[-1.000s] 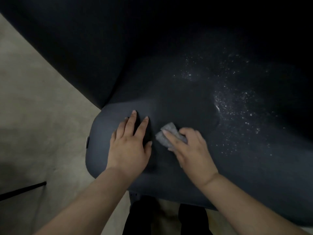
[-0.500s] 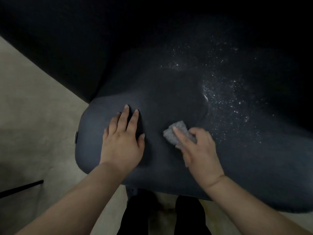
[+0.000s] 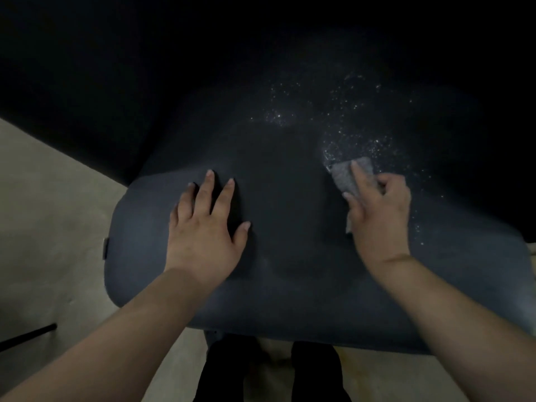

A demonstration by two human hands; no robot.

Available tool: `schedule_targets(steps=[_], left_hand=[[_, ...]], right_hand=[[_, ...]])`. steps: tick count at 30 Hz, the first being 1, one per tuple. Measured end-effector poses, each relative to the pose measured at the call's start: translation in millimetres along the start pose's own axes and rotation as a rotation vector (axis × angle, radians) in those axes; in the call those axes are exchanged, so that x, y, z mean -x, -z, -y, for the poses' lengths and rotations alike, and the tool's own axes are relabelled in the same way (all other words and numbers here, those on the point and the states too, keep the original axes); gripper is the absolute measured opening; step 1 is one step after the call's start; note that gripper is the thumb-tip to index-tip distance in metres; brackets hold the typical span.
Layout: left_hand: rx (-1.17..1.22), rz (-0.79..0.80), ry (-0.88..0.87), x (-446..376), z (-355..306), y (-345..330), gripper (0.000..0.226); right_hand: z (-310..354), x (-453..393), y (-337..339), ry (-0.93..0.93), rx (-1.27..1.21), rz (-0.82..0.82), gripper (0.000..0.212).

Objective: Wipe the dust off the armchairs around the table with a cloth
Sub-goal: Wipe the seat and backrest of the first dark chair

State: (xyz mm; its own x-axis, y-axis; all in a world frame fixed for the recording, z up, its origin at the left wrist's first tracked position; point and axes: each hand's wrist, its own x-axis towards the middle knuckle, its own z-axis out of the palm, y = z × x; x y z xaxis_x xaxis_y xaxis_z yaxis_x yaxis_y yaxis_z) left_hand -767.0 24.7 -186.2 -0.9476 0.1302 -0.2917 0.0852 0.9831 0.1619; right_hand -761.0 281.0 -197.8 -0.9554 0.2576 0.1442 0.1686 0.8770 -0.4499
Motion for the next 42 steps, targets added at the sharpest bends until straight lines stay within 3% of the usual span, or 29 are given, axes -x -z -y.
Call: schedule_targets(steps=[2, 6, 8, 12, 14, 16, 18, 23, 31, 35, 38, 42], left_hand=[[0.008, -0.004, -0.006, -6, -9, 0, 0.073], [0.021, -0.004, -0.019, -11, -17, -1, 0.073], [0.013, -0.008, -0.035, -12, -17, 0, 0.073], [0.006, -0.006, -0.062, -16, -23, 3, 0.073], [0.014, 0.011, -0.083, -15, -30, 3, 0.073], [0.007, 0.029, -0.125, -13, -41, 1, 0.073], [-0.003, 0.031, -0.157, -10, -48, 0, 0.073], [-0.022, 0.047, -0.204, -7, -60, -3, 0.072], [-0.057, 0.066, -0.28, -7, -65, 2, 0.07], [-0.048, 0.065, -0.294, -11, -66, 3, 0.067], [-0.044, 0.057, -0.299, -12, -66, 3, 0.067], [-0.033, 0.044, -0.302, -15, -71, 1, 0.066]], right_hand=[[11, 14, -4, 0.071, -0.028, -0.002, 0.054], [31, 33, -16, 0.265, -0.082, 0.152, 0.056], [19, 14, -14, 0.215, -0.074, 0.128, 0.054], [-9, 13, 1, -0.09, 0.009, -0.051, 0.051], [5, 33, 1, -0.063, -0.034, 0.006, 0.051], [20, 41, -2, 0.103, -0.073, 0.134, 0.054], [18, 26, -3, 0.198, -0.05, 0.146, 0.055], [-23, 22, 16, -0.168, 0.005, -0.079, 0.05], [12, 57, 3, -0.01, -0.03, 0.05, 0.048], [-33, 58, 26, -0.18, 0.047, -0.135, 0.043], [-27, 60, 22, -0.294, 0.042, -0.192, 0.049], [-2, 70, 9, -0.109, 0.013, -0.07, 0.047]])
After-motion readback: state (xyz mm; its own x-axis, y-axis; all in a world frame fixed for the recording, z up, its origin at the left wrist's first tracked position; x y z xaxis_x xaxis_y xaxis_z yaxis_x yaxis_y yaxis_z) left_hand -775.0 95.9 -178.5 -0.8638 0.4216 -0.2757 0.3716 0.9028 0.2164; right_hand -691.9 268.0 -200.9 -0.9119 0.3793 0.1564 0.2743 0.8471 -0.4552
